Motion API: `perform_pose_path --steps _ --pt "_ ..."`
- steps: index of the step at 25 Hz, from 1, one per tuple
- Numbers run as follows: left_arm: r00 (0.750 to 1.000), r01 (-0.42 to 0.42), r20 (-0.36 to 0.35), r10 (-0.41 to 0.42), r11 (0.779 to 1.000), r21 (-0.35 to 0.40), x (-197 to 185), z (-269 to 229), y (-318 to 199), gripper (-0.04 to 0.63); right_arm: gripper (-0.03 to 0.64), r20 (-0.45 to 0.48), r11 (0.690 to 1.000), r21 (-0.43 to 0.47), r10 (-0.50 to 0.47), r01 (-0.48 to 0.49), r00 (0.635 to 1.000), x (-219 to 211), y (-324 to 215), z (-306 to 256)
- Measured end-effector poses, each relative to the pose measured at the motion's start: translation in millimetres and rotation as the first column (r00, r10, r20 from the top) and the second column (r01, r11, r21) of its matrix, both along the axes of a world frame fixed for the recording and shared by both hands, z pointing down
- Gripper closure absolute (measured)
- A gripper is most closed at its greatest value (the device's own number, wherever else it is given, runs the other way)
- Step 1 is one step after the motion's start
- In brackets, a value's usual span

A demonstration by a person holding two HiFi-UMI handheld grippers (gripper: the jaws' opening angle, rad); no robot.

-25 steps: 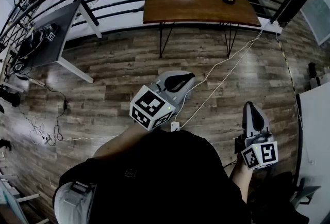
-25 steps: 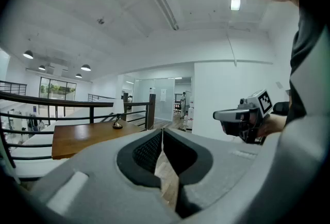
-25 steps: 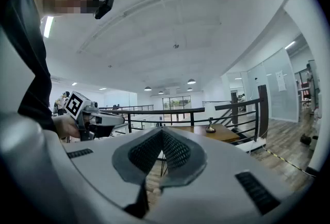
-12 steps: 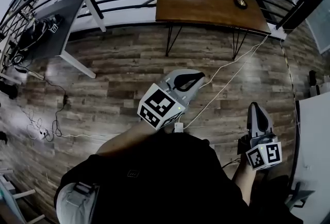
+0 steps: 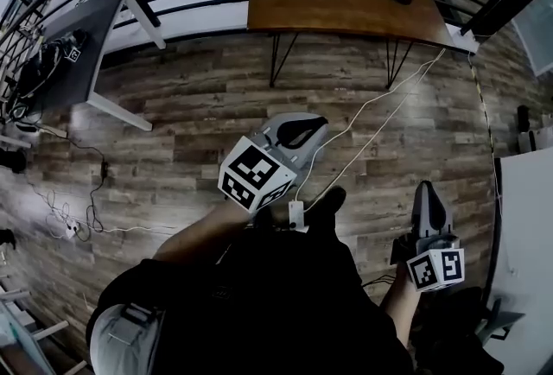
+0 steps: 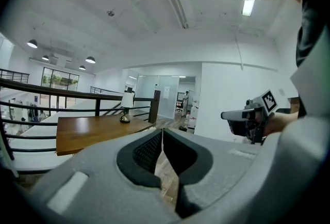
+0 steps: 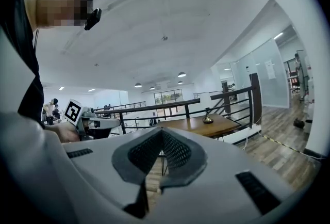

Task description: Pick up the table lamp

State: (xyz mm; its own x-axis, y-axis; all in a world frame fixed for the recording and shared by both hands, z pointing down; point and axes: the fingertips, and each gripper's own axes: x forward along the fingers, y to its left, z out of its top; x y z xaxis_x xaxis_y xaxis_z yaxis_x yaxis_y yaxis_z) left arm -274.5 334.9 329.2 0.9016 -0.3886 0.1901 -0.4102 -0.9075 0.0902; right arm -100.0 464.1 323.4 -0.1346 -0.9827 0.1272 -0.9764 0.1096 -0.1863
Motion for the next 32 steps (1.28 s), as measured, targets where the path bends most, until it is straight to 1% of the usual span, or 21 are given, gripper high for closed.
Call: perform_pose_path --steps 3,5,8,11,14,17,20,23,28,30,32 --pt "1.000 0.012 0.013 -0.012 1.000 0.002 37.5 -1.0 -14.2 0.578 0.604 -0.013 1.000 0.011 0.002 -0.002 1.000 41.5 -18.3 5.0" --pt "1.000 0.013 0.019 -0.013 1.000 0.003 69.6 -7.6 -22.3 0.578 0.604 -0.009 1.000 0.029 -0.005 0.005 1.000 74.6 -32.5 -0.2" --pt "1.000 0.003 0.030 -0.004 0.999 0.042 126.0 -24.0 -35.9 0.578 0.604 -0.033 0.997 0.064 -0.045 0.047 0.998 123.2 -51.7 -11.6" --pt "1.000 0.023 0.010 -0.023 0.998 0.059 168.1 -37.1 -50.9 0.578 0.603 -0.055 0.993 0.072 -0.089 0.093 0.995 162.5 -66.7 -13.5" --pt "0.999 0.036 -0.003 -0.036 0.997 0.066 198.8 -43.4 -65.6 0.578 0.603 -0.056 0.990 0.068 -0.116 0.120 0.992 192.4 -83.9 -12.8" --pt "0.999 0.046 0.006 -0.047 0.997 0.067 216.9 -39.9 -82.7 0.578 0.603 -0.039 0.987 0.064 -0.144 0.146 0.989 205.5 -98.7 -7.8" --pt "0.997 0.076 -0.004 -0.076 0.996 0.036 226.7 -28.7 -111.2 0.578 0.604 -0.023 0.985 0.044 -0.166 0.167 0.986 215.2 -121.4 1.4" --pt "0.996 0.091 -0.019 -0.090 0.996 0.004 235.6 -18.5 -146.8 0.578 0.603 -0.017 0.984 0.021 -0.179 0.179 0.984 224.7 -155.5 9.7" --pt "0.997 0.080 -0.020 -0.080 0.997 -0.014 243.5 -4.0 -225.9 0.578 0.603 -0.032 0.982 0.028 -0.185 0.186 0.982 229.5 -232.1 7.4" --pt "0.998 0.062 -0.021 -0.062 0.998 -0.013 250.7 -4.2 -266.9 0.578 0.603 -0.038 0.984 0.035 -0.172 0.173 0.984 234.8 -271.2 4.5" --pt "0.999 0.036 -0.021 -0.036 0.999 -0.007 260.3 -9.1 -308.6 0.578 0.603 -0.018 0.988 0.043 -0.150 0.151 0.989 243.0 -314.4 0.9"
